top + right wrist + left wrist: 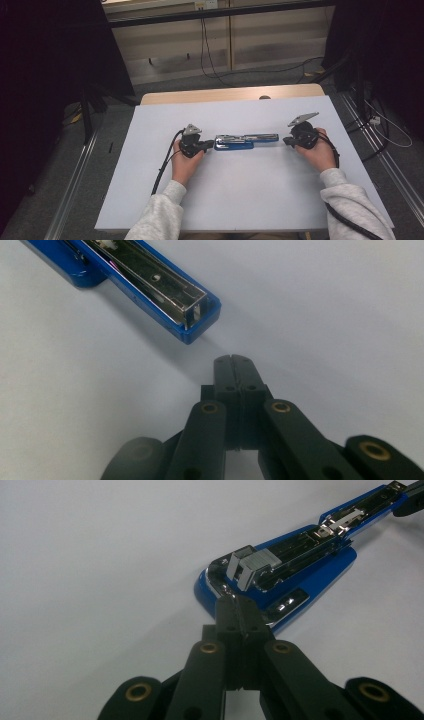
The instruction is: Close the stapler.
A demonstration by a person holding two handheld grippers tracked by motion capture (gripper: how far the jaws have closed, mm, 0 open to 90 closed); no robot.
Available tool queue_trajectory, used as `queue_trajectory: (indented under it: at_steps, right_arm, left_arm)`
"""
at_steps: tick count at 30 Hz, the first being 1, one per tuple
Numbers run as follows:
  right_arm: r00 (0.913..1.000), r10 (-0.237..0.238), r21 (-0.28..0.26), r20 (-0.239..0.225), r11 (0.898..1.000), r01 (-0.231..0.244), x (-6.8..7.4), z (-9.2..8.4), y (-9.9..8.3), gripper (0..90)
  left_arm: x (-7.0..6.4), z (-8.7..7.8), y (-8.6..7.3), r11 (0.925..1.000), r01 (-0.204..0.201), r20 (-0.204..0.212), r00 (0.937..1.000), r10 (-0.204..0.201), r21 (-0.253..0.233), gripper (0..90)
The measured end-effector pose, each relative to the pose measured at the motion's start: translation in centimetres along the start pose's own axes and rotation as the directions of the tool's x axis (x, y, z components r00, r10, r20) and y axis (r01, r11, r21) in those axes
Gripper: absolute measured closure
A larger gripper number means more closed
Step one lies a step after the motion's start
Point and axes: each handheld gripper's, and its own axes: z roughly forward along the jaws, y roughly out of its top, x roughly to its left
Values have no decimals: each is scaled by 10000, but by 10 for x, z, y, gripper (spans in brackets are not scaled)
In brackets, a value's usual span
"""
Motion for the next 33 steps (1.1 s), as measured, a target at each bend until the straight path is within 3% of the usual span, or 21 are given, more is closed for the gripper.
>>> queue_trajectory:
  at_steps: [11,21,26,33]
  right_arm:
    - [9992,-383,-14,-83,9993,383,8,4,8,900]
    - [9994,-321,-105,-137,9994,320,7,3,8,900]
    - [9993,-345,-109,-151,9993,344,7,4,8,900]
    - [9981,-519,140,-324,9985,524,9,8,8,900]
  left_arm:
    - [-3,2,1,9993,-298,161,9994,295,208,900]
    - [-8,1,2,9995,-329,590,9977,327,20,898]
    - [-6,1,1,9992,-300,465,9985,287,270,899]
    - [-5,1,0,9992,-321,361,9989,313,223,900]
